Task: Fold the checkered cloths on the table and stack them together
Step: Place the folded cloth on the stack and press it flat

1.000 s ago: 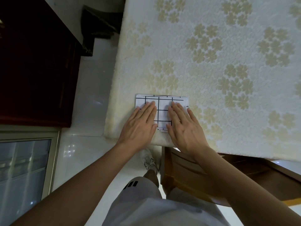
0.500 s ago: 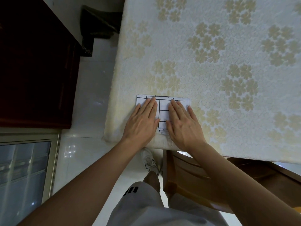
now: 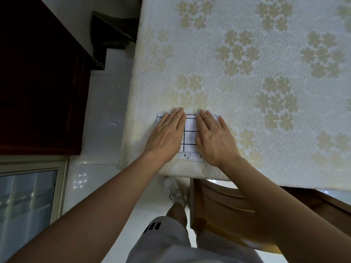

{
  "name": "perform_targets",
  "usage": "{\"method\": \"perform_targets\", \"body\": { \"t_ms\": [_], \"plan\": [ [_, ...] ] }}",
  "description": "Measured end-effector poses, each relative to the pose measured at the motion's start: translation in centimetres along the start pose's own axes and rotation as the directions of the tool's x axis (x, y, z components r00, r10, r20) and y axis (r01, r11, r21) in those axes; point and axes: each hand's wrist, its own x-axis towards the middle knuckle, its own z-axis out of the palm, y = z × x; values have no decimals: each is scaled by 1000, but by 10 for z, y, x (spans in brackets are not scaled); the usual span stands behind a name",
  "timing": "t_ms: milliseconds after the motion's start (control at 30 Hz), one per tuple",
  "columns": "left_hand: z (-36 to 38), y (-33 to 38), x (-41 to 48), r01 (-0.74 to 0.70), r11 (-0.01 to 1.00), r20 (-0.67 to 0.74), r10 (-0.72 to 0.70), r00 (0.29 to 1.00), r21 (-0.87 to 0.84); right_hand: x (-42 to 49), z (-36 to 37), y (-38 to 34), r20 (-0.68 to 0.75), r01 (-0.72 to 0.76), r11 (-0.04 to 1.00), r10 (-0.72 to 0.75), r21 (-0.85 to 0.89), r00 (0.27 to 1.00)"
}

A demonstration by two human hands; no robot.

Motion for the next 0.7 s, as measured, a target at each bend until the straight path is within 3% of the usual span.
{"method": "perform_targets", "body": {
  "t_ms": [467,700],
  "plan": [
    [1,10,-25,-44,999,62,43,997,12,-27,10,-12,29,-3,1000,4,-24,1000],
    [13,12,-40,-52,998,-42,50,998,-48,-41,16,-14,7,52,998,-52,-41,999]
  ]
}}
